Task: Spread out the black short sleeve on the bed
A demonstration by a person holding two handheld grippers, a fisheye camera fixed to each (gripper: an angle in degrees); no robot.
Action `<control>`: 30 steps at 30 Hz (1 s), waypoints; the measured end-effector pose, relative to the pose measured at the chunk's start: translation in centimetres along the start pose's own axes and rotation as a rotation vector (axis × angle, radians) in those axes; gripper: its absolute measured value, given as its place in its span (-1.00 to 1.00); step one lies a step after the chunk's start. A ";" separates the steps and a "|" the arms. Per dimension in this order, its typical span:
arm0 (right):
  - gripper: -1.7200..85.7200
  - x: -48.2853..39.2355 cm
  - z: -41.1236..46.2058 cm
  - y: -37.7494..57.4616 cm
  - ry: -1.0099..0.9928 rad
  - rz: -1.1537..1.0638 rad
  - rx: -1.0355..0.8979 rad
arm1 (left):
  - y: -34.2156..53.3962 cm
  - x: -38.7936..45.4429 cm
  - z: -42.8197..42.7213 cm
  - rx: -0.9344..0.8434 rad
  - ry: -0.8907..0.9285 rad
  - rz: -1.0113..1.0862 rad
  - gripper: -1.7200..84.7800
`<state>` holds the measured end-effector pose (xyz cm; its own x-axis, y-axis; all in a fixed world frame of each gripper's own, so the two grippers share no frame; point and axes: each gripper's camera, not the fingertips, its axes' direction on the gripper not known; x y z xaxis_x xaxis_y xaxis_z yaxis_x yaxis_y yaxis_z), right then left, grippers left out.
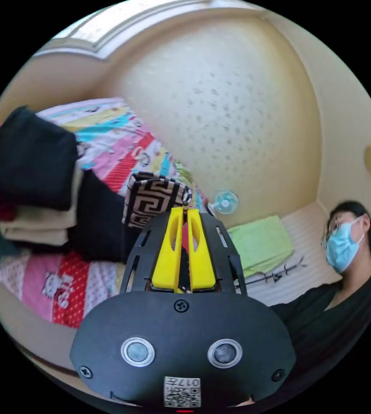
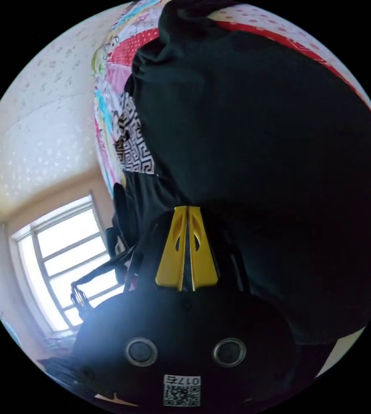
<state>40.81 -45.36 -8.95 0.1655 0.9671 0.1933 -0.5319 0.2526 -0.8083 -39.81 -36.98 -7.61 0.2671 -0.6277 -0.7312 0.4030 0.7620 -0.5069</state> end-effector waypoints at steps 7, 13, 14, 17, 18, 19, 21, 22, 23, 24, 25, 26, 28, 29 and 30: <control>-0.91 3.4 -10.8 4.1 0.000 -0.124 -0.045 | 10.1 10.6 25.2 -0.246 0.101 0.303 -0.90; -0.83 8.1 -19.5 4.8 0.072 -0.074 0.035 | 19.0 6.5 35.1 -0.550 0.084 0.183 -0.76; -0.82 8.9 -21.1 4.6 0.055 -0.061 0.073 | 20.5 5.6 34.4 -0.578 0.049 0.164 -0.76; -0.77 10.6 -25.1 3.7 -0.023 -0.016 0.219 | 24.7 2.8 31.9 -0.677 -0.084 0.100 -0.76; -0.76 11.2 -26.7 3.2 -0.072 0.006 0.294 | 25.6 2.2 31.3 -0.701 -0.107 0.082 -0.76; -0.75 11.6 -27.5 3.0 -0.098 0.016 0.334 | 27.5 1.2 30.1 -0.750 -0.145 0.049 -0.76; -0.73 12.9 -30.3 2.1 -0.200 0.061 0.508 | 30.1 0.3 28.1 -0.817 -0.200 0.007 -0.77; -0.73 13.2 -30.9 2.0 -0.214 0.085 0.548 | 31.6 0.1 26.8 -0.857 -0.232 -0.011 -0.77; -0.72 14.1 -31.8 1.8 -0.208 0.166 0.623 | 32.9 0.1 25.7 -0.889 -0.260 -0.024 -0.78; -0.71 15.1 -32.3 1.9 -0.179 0.257 0.699 | 33.4 0.1 25.2 -0.901 -0.271 -0.030 -0.78; -0.71 15.5 -32.4 1.9 -0.171 0.285 0.727 | 34.4 0.3 24.2 -0.919 -0.293 -0.045 -0.78; -0.70 16.4 -32.3 1.4 -0.171 0.310 0.745 | 35.1 0.4 23.5 -0.926 -0.309 -0.065 -0.78; -0.69 17.4 -31.8 0.9 -0.189 0.313 0.759 | 35.8 0.4 22.8 -0.924 -0.316 -0.103 -0.78; -0.69 17.9 -31.5 0.8 -0.181 0.323 0.773 | 36.0 0.4 22.5 -0.918 -0.311 -0.130 -0.78; -0.69 18.4 -31.4 0.8 -0.174 0.330 0.794 | 36.1 0.3 22.4 -0.913 -0.308 -0.144 -0.78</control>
<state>69.50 -28.30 -23.47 -0.1932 0.9693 0.1524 -0.9618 -0.1563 -0.2249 -5.57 -13.26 -15.92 0.5378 -0.6401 -0.5488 -0.3494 0.4232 -0.8360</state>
